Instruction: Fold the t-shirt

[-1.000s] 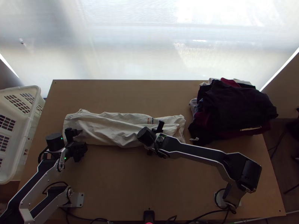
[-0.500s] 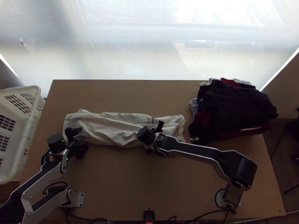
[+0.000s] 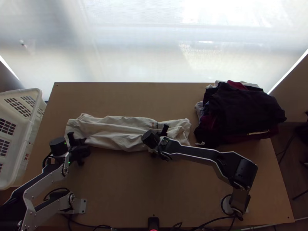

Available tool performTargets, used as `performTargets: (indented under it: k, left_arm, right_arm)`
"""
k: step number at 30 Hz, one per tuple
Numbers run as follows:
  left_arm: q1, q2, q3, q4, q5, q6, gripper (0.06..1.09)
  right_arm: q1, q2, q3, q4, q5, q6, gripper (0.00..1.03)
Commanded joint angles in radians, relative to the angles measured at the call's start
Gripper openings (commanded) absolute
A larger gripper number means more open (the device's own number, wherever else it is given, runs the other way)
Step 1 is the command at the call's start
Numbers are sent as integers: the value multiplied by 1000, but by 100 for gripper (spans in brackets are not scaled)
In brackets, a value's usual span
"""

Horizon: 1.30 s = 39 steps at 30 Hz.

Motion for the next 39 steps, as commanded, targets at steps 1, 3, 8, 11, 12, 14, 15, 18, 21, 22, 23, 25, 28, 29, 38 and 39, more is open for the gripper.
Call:
performTargets:
  k: [1, 3, 8, 11, 12, 14, 15, 18, 21, 22, 23, 25, 28, 29, 38, 39]
  left_arm:
    - [19, -79, 57, -3, 36, -7, 10]
    - [15, -94, 83, -35, 39, -7, 9]
    - [-64, -203, 169, -169, 41, -7, 9]
    - [-181, -294, 146, -189, 38, 8, 9]
    - [-215, -323, 130, -193, 39, 34, 9]
    - [-271, -366, 101, -193, 41, 71, 9]
    - [-301, -380, 94, -195, 39, 77, 9]
    - [-366, -384, 97, -207, 39, 100, 9]
    - [-376, -334, 126, -209, 41, 126, 9]
    - [-371, -311, 135, -204, 41, 134, 9]
    - [-363, -291, 140, -196, 43, 154, 9]
    - [-353, -254, 140, -152, 53, 183, 9]
    - [-354, -205, 160, -117, 56, 203, 9]
    - [-354, -182, 176, -111, 55, 204, 9]
    - [-475, -2, 311, -29, -2, 238, 9]
    - [-500, 13, 331, -29, -10, 238, 9]
  right_arm:
    - [12, 20, 8, 4, -8, 6, 2]
    - [14, 28, 16, 4, -8, 9, 2]
    - [34, 30, 23, 4, -10, 28, 2]
    - [43, 42, 31, 4, -10, 29, 2]
    - [44, 43, 32, 4, -10, 31, 2]
    - [44, 37, 37, 4, -11, 35, 2]
    - [44, 28, 36, 4, -11, 38, 2]
    - [29, -18, 25, 4, -11, 40, 2]
    - [0, -88, -4, 4, -13, 40, 2]
    - [-8, -113, -17, 4, -13, 40, 2]
    - [-19, -141, -29, 4, -14, 40, 2]
    - [-32, -193, -55, 4, -13, 35, 2]
    - [-66, -268, -92, 4, -13, 26, 2]
    - [-82, -292, -106, 2, -13, 20, 2]
    - [-224, -489, -175, -44, -17, 5, 2]
    - [-238, -506, -178, -47, -17, 5, 2]
